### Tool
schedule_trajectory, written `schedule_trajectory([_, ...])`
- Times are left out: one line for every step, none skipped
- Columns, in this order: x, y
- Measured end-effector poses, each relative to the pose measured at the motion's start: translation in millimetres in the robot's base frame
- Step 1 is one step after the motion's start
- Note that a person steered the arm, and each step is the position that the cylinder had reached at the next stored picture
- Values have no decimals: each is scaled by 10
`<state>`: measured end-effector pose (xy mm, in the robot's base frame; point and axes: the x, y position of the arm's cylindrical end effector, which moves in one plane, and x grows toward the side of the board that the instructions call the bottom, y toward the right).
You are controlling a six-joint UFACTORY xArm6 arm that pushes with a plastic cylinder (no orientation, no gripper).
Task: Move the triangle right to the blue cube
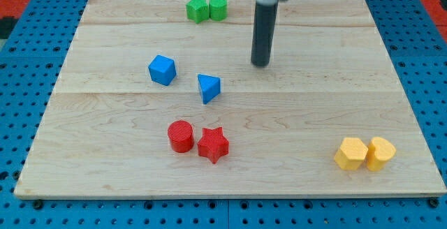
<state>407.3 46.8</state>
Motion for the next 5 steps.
schedule_trajectory([255,-477])
schedule_trajectory([443,-397])
schedule_trajectory([675,-372])
schedule_trajectory([850,-676])
schedule_trajectory([570,-1054])
